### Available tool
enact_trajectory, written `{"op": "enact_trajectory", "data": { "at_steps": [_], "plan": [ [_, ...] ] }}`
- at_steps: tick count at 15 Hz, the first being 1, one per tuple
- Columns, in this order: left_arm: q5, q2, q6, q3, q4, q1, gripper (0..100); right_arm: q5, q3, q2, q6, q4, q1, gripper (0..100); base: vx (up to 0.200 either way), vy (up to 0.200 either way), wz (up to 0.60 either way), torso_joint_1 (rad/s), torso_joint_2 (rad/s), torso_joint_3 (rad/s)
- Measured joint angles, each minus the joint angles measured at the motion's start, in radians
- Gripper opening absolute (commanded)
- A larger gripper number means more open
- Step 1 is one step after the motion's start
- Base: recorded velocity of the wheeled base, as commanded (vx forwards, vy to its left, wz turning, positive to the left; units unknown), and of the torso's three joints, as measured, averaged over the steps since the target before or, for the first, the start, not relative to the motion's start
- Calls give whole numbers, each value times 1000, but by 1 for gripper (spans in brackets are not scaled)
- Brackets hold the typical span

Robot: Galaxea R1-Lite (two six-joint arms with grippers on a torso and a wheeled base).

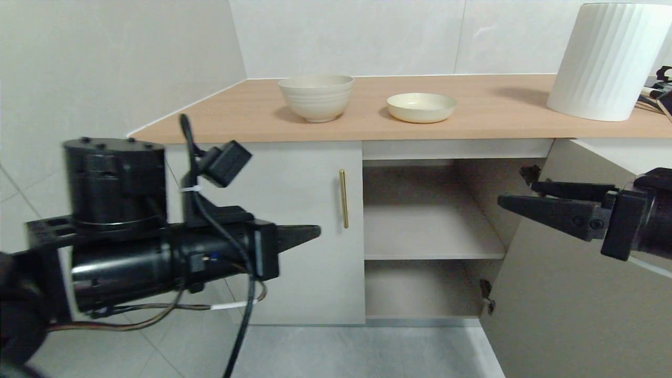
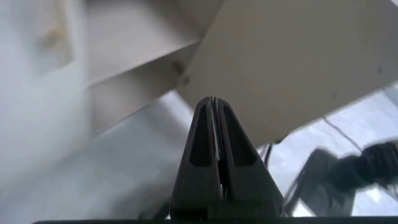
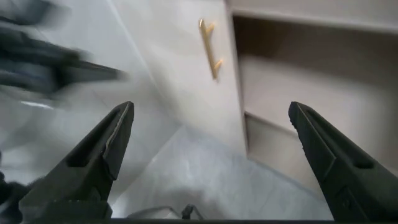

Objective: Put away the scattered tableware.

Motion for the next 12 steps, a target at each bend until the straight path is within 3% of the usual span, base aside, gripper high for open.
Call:
{"op": "enact_trajectory", "data": {
  "at_steps": [2,3,5,7,12],
  "plan": [
    [0,-160,35,50,116,61,0,-1,-29,29,0,-1,0,100,0,0,0,0,0,0],
    [0,-237,48,67,172,95,100,-4,-61,50,0,0,0,100,0,0,0,0,0,0],
    [1,-336,61,86,230,160,100,-5,-93,76,0,27,0,100,0,0,0,0,0,0],
    [-1,-381,57,88,228,191,100,-11,-101,84,1,76,-1,100,0,0,0,0,0,0],
    [0,-409,56,54,211,216,100,-15,-120,25,1,192,-1,100,0,0,0,0,0,0]
  ]
}}
